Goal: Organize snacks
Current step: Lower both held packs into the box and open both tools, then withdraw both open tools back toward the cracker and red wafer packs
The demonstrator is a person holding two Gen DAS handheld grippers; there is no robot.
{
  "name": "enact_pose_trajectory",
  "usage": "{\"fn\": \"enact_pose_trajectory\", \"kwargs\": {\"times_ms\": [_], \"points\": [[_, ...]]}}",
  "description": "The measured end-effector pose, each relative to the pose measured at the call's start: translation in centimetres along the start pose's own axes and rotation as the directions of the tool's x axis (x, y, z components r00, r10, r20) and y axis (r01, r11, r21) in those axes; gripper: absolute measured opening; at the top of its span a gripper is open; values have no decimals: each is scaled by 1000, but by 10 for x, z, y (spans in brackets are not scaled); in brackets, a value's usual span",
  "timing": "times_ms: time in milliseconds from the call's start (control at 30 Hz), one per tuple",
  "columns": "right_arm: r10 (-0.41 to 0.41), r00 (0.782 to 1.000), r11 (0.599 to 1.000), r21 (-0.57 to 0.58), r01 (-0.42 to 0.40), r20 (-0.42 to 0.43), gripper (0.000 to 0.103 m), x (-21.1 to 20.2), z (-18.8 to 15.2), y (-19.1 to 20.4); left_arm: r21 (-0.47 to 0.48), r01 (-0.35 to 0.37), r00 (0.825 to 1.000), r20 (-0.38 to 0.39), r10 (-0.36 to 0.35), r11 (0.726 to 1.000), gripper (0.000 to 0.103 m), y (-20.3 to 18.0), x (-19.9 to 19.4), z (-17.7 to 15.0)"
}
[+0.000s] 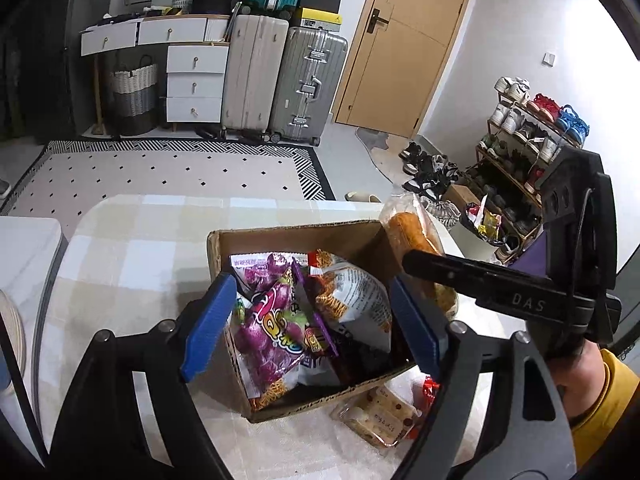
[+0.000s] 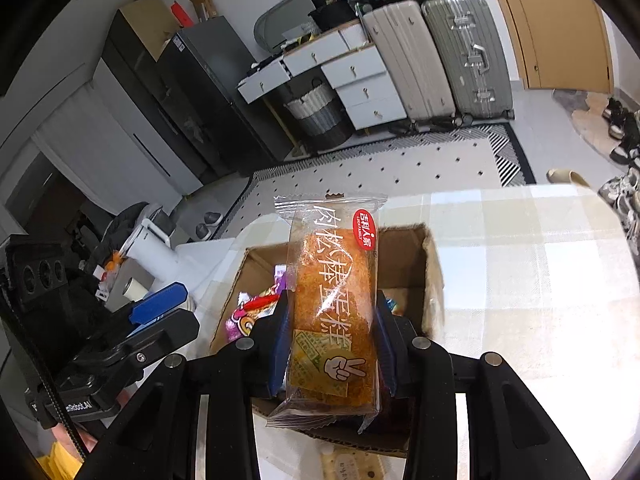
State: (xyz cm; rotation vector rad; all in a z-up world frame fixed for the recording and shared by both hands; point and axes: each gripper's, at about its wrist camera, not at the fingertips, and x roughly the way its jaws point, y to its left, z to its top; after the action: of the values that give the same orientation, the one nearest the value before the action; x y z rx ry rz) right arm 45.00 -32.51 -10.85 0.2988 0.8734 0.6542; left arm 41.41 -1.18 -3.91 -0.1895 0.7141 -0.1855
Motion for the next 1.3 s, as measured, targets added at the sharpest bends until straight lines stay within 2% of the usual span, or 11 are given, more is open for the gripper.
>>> {"fn": "enact_pose_trajectory", "kwargs": {"times_ms": [267,367,433,467,600,833,1033,1133,1200,1233,1300], "points": [[-51,997,999,-18,50,-61,38,17,-4,2,-7,6,1000,-12,-6,1000,77,2,-11,-9],[-84,995,996,-32,82,-60,42,19,-6,1,-7,15,1000,-22,-15,1000,77,-3,-14,-13],[-102,994,994,-41,100,-41,44,15,-6,0,-2,21,999,-29,-21,1000,77,-6,-16,-18],[-107,994,994,-43,105,-38,48,14,-6,0,-1,22,999,-30,-22,1000,77,-6,-16,-20],[-122,993,991,-59,122,0,49,3,-5,2,2,25,999,-37,-25,1000,77,-7,-19,-24],[-67,990,990,-117,82,125,50,-39,-4,23,27,13,1000,-12,-13,1000,77,-20,-36,-27],[-22,978,979,-195,63,207,50,-94,-24,58,48,8,1000,28,-9,999,78,-34,-73,-38],[-6,966,974,-217,65,258,54,-126,-49,73,58,-5,998,57,1,998,78,-44,-98,-47],[1,956,972,-225,68,295,66,-148,-70,82,58,-12,997,79,7,998,80,-50,-116,-54],[2,943,971,-227,78,332,69,-162,-86,87,58,-20,995,99,14,998,80,-53,-127,-60],[2,926,965,-244,97,378,84,-182,-115,98,56,-36,991,131,28,998,81,-57,-147,-71]]}}
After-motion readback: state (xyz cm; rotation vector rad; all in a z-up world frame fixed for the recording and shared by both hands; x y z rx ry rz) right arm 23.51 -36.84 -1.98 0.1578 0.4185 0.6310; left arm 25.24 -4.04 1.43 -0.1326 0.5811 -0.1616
